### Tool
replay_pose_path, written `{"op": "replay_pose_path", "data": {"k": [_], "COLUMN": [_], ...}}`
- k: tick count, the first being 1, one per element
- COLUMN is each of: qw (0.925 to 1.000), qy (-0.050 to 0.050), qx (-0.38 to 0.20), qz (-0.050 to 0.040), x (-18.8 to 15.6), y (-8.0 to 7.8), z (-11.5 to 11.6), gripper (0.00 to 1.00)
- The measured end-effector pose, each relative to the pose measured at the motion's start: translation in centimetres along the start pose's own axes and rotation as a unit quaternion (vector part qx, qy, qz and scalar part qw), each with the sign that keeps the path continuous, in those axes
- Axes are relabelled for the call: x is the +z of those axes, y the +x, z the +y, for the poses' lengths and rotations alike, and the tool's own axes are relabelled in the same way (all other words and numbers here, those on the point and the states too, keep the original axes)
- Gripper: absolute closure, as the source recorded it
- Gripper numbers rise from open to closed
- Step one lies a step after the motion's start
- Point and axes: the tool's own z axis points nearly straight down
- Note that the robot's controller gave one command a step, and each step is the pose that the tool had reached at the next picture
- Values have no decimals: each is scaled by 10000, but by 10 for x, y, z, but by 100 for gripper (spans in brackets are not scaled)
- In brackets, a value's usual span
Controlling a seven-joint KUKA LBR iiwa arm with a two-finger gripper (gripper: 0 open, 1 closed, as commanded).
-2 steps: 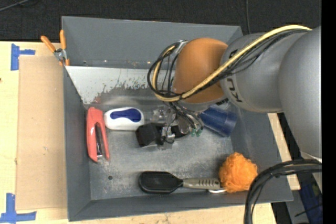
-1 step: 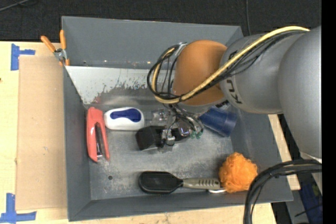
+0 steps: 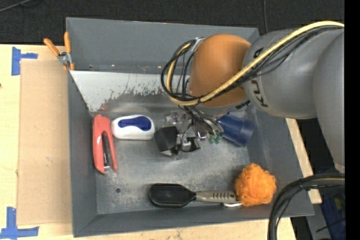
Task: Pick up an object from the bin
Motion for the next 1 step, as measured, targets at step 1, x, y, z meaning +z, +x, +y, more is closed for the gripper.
{"op": "replay_pose_path", "data": {"k": [1], "qw": [9948], "qy": [-14], "qx": [-1013], "qz": [66], "x": [-57], "y": [11], "z": [-6], "gripper": [100]}}
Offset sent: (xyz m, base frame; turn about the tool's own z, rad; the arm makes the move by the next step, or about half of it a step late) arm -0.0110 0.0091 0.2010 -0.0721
